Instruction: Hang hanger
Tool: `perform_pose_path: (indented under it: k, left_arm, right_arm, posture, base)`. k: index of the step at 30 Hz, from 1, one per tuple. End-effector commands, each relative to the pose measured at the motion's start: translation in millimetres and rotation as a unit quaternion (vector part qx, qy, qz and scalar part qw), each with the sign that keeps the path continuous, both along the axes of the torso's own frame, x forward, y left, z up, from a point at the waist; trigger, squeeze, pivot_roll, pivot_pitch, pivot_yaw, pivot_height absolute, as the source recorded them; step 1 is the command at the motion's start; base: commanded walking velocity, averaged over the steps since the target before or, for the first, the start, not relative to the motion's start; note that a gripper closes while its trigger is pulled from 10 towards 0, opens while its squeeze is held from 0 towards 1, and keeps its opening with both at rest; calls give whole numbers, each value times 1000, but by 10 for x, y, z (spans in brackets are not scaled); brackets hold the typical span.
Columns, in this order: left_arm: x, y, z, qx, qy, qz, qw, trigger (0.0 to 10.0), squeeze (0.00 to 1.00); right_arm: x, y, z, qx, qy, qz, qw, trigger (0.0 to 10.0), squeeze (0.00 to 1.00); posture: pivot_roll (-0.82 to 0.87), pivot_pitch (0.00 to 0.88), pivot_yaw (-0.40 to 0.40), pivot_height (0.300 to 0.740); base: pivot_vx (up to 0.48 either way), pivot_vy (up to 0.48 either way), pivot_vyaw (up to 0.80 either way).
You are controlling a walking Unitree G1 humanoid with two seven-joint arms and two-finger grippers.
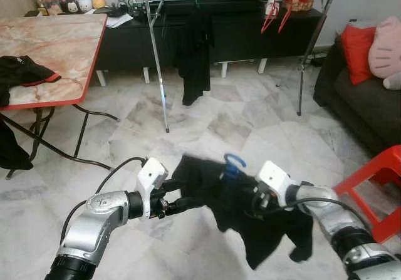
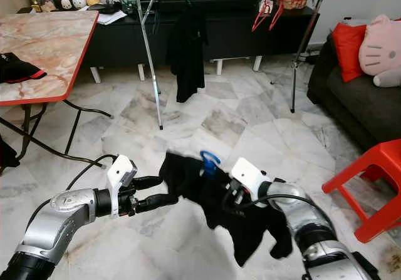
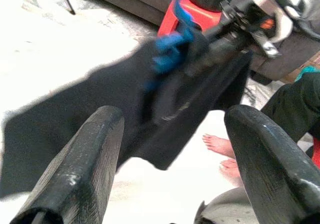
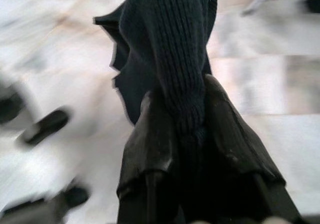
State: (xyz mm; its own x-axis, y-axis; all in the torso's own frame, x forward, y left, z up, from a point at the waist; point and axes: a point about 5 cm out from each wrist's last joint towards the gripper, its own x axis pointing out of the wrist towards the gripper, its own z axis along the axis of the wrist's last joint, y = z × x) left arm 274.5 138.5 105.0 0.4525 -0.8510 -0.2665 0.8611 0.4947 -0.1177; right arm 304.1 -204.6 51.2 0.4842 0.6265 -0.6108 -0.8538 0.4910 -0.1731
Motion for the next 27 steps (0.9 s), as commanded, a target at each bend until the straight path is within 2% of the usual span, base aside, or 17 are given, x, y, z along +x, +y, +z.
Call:
perform_pose_path:
  k: [1,4,8,13,14,15,19,20,21,23,24,27]
  left_arm:
    - [40,-7,45,11,-15,-8,1000,10000,0]
    - [31,-11,68,13,-16,-23,1000,10000,0]
    - [-77,-22,55,28,-3,-79,996,10000,0]
    - [-178,-46,11,31,22,-128,991,10000,0]
    - [-177,-50,10,29,23,-128,991,10000,651]
    - [-175,-54,6,28,26,-129,991,10000,1000]
    - [-193,-61,-44,34,34,-137,989,10000,1000]
    - [-192,-55,-62,38,33,-136,989,10000,800]
    - [-178,-35,-113,56,32,-127,990,10000,0]
    - [-155,-14,-159,72,32,-116,990,10000,0]
    - [-100,25,-226,89,37,-87,992,10000,0]
    - [-89,28,-238,81,43,-82,992,10000,0]
  right_arm:
    - [-14,34,64,12,7,41,999,0,0]
    - [-79,17,49,14,33,71,997,0,0]
    - [-211,32,17,23,82,128,988,0,0]
    - [-272,87,13,33,107,160,981,0,0]
    - [-272,95,15,33,107,162,980,0,0]
    - [-272,105,16,33,108,165,980,0,0]
    - [-284,143,27,30,114,178,977,0,0]
    - [-287,148,29,29,115,180,977,0,0]
    - [-290,157,34,30,117,182,976,0,0]
    - [-289,163,36,31,117,182,976,0,0]
    - [-283,180,51,34,117,185,975,0,0]
    - [-279,195,69,38,119,189,974,0,0]
  posture:
    - [-55,0,-40,740]
    - [-57,0,-41,740]
    - [-55,0,-46,740]
    - [-52,0,-46,740]
    - [-53,0,-46,740]
    - [-52,0,-46,740]
    - [-52,0,-45,740]
    - [-51,0,-45,740]
    - [-49,0,-44,740]
    - [-49,0,-43,740]
    - [-50,0,-41,740]
    - [-50,0,-41,740]
  base:
    - [0,0,0]
    - [0,0,0]
    - [0,0,0]
    - [0,0,0]
    - [0,0,0]
    - [0,0,0]
    - [0,0,0]
    - [0,0,0]
    - [0,0,0]
    - [0,0,0]
    - [0,0,0]
    - [0,0,0]
